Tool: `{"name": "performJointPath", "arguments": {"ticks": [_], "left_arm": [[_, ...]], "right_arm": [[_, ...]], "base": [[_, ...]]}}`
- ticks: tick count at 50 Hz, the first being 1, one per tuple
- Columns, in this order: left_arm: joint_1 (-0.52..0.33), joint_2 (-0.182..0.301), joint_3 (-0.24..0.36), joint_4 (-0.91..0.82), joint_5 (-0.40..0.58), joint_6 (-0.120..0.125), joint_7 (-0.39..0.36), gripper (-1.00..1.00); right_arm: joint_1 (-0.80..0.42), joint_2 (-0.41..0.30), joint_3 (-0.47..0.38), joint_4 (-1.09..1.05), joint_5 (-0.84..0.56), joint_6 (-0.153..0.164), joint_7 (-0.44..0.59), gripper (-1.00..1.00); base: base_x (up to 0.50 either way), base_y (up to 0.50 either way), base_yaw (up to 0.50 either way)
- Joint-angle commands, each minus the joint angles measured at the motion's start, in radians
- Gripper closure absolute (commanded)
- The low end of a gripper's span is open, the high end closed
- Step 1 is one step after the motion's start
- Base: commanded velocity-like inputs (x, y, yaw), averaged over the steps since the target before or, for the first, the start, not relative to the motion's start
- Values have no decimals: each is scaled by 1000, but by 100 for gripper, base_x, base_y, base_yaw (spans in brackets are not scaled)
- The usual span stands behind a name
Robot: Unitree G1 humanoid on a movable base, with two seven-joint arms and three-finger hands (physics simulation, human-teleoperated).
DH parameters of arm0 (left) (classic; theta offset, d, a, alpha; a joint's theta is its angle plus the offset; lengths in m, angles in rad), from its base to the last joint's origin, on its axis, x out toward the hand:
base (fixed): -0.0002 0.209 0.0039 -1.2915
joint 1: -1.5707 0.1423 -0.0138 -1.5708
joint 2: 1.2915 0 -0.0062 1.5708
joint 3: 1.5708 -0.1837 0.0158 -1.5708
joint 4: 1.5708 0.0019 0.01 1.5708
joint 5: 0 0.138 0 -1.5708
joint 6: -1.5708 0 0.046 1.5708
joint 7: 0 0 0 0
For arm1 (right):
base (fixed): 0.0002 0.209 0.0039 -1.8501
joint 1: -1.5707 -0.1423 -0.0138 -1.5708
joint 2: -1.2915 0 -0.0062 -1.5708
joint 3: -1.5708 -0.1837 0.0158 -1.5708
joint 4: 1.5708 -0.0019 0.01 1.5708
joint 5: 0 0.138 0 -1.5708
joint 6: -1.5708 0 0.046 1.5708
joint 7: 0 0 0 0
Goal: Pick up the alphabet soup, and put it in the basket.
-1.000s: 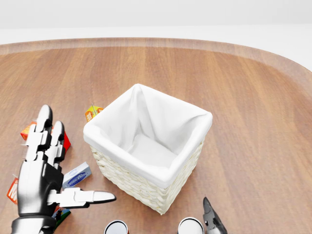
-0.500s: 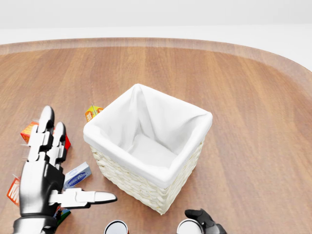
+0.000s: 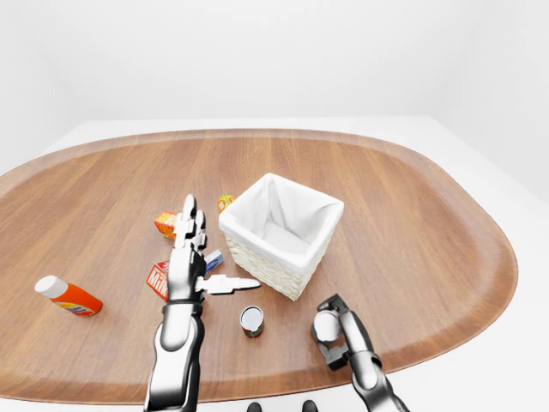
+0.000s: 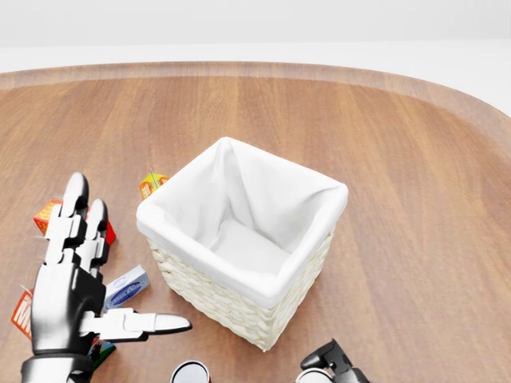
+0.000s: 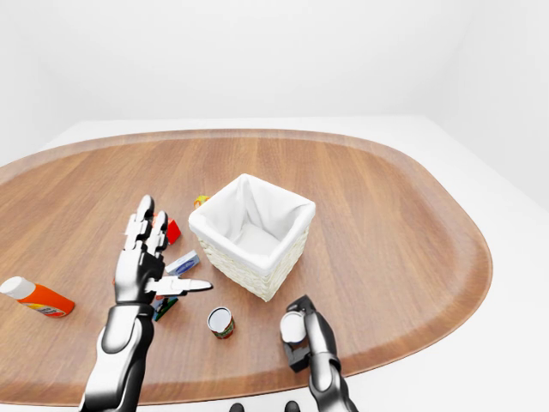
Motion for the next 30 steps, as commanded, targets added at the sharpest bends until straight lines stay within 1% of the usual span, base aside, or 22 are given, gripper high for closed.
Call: {"name": "performJointPath", "arguments": {"ticks": [1, 12, 19, 21, 25, 26, 30], "left_arm": [[2, -1, -2, -4, 1, 0, 0, -100], [0, 0, -1, 2, 0, 0, -1, -100], [-4, 1, 2, 11, -2, 0, -2, -100], [-3, 0, 1, 5, -2, 0, -2, -100], [-3, 0, 1, 5, -2, 0, -2, -100], [0, 0, 0, 0, -1, 0, -1, -100], [0, 0, 1, -4, -1, 0, 0, -100]], "right_arm": [[1, 5, 9, 34, -9, 0, 19, 100], [21, 1, -3, -17, 3, 0, 38, 100], [49, -3, -6, -94, 7, 0, 50, 100], [78, -5, -11, -171, 14, 0, 66, 100], [79, -6, -10, -174, 16, 0, 66, 100], [108, -9, -16, -257, 22, 0, 85, 100], [140, -15, -21, -347, 37, 0, 108, 100]], "base": [[0, 0, 0], [0, 0, 0], [0, 0, 0], [0, 0, 0], [0, 0, 0], [0, 0, 0], [0, 0, 0]]}}
